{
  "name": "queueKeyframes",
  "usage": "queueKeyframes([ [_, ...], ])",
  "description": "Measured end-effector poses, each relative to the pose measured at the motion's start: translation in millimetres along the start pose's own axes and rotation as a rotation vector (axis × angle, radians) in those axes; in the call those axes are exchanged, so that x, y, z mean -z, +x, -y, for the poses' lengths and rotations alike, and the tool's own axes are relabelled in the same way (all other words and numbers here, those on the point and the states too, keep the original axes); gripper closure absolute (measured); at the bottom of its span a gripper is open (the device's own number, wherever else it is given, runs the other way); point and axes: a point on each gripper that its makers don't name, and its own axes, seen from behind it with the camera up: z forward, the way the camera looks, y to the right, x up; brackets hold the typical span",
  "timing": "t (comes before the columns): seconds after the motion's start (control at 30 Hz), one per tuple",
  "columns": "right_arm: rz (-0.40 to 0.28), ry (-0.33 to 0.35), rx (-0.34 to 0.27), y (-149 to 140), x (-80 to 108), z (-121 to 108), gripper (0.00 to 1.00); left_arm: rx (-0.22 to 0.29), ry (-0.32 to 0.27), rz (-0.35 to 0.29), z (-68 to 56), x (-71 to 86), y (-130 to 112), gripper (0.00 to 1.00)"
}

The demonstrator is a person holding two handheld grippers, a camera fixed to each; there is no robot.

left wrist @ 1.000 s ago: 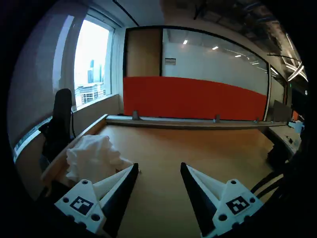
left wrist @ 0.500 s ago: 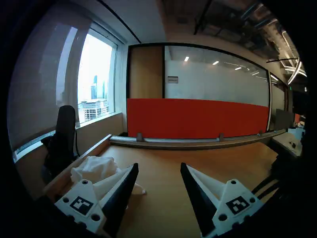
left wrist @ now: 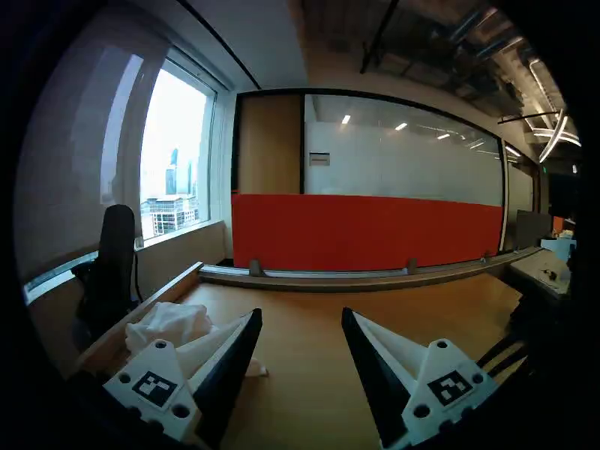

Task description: Fold towel

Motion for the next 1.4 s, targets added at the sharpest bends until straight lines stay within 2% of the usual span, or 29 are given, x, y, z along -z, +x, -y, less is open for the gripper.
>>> queueKeyframes([
  [0.3, -0.005, 0.005, -0.007, 2.2, 7.4, 7.6, 0.06, 0.016, -0.024, -0.009, -8.4, 1.2, -10.4, 0.22],
  [0.5, -0.034, 0.014, -0.023, 4.8, 12.5, 15.9, 0.06, -0.014, -0.034, -0.048, -10.6, 5.1, -20.4, 0.22],
  [0.67, -0.044, 0.008, -0.037, -0.1, 17.8, 13.4, 0.06, -0.027, -0.033, -0.077, -10.8, 4.4, -31.5, 0.22],
  [0.97, -0.082, -0.005, -0.055, -2.8, 25.9, 6.8, 0.06, -0.046, -0.019, -0.124, -9.0, 0.7, -56.5, 0.22],
  [1.4, -0.080, 0.003, -0.030, -21.0, 18.2, 8.1, 0.06, -0.014, -0.002, -0.149, -8.0, -12.4, -103.6, 0.22],
])
